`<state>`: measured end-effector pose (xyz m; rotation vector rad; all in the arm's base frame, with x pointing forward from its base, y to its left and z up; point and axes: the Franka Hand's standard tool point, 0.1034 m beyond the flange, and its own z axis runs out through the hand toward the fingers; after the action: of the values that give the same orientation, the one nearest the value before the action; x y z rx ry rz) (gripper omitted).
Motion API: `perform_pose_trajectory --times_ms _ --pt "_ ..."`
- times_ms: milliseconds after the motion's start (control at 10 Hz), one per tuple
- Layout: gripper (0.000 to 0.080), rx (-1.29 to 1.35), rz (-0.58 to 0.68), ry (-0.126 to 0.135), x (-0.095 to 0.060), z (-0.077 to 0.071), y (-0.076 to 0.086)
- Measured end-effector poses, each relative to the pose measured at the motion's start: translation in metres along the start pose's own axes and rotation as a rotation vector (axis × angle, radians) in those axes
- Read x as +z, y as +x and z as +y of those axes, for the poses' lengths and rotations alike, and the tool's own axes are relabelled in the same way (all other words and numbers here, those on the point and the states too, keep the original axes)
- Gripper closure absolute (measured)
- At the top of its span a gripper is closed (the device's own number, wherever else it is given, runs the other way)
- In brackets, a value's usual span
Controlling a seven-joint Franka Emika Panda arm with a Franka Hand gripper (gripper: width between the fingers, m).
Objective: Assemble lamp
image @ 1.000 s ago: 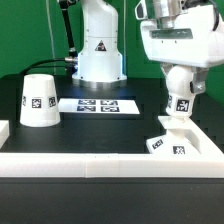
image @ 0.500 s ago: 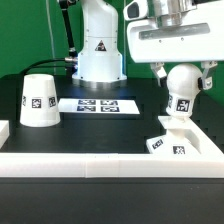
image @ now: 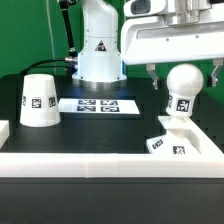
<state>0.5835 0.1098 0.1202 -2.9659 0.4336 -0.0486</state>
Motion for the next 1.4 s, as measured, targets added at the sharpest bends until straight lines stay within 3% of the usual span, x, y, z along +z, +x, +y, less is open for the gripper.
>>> perform_pose_trajectory --times_ms 300,700,1100,1400 --pt "0.0101 -0.366 0.008 -0.036 0.0004 0.0004 0.0003" --pt "0.0101 -0.586 0.003 -0.037 0.0005 0.0021 0.0011" --pt "0.0101 -1.086 0.006 -0.078 0.0019 -0.0006 0.0010" --pt "0.0101 -1.319 -0.008 -0.097 0.0019 -0.0013 0.0007"
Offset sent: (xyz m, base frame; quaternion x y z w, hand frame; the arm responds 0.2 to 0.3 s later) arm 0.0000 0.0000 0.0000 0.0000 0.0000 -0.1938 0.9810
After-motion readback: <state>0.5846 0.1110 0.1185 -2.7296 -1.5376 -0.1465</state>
